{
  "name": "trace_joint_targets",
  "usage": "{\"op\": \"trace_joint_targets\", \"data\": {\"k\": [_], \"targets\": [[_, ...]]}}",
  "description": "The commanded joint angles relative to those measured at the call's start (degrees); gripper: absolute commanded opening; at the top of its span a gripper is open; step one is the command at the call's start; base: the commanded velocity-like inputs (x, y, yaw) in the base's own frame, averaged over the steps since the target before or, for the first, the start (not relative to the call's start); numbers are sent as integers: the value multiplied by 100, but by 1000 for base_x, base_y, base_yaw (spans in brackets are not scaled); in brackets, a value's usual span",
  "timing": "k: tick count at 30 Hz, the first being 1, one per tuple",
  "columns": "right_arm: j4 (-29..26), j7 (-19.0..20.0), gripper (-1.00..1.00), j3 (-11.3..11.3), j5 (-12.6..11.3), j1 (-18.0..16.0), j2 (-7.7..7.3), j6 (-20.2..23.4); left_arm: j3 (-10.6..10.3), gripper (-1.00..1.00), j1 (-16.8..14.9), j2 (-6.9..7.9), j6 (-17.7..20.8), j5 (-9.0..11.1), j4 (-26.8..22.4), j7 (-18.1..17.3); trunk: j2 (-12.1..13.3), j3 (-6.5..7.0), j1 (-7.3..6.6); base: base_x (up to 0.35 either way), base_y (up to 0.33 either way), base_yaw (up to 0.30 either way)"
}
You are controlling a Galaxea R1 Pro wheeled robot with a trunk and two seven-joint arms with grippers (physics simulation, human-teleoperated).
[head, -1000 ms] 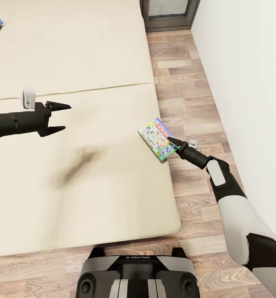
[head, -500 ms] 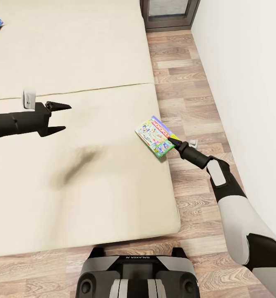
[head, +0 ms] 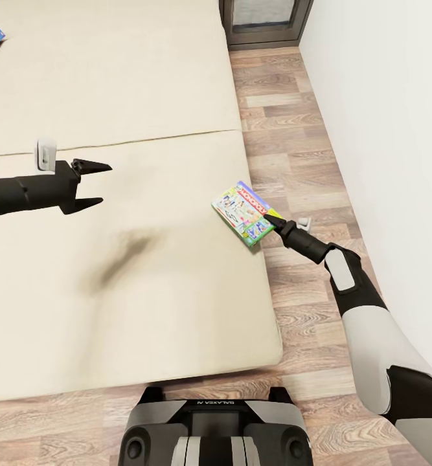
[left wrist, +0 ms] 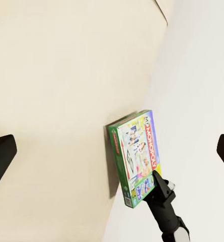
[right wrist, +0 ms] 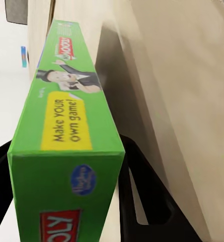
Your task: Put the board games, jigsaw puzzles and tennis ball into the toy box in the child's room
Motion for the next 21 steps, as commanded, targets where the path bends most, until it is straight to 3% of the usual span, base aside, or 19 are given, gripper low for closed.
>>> {"op": "trace_joint_targets", "data": {"k": [1,7,11,14,21], "targets": [[1,8,-100,-11,-16,-3,1,37,-2,100,-5,3,-5,55,-2,59,-2,-2,0,0,0,0],[-123,8,-100,-14,-16,29,-14,56,-14,100,116,-4,-26,9,-4,56,-2,-2,0,0,0,0],[-373,7,-100,-12,-20,59,-18,73,-66,100,269,-8,-79,-150,-9,56,-2,-2,0,0,0,0],[-723,7,-100,-5,-25,140,-18,93,-103,100,428,-10,-160,-340,-22,56,-2,-2,0,0,0,0],[-1395,5,-100,5,-27,418,-25,135,-133,100,635,-16,-249,-484,-37,48,-2,-2,0,0,0,0]]}}
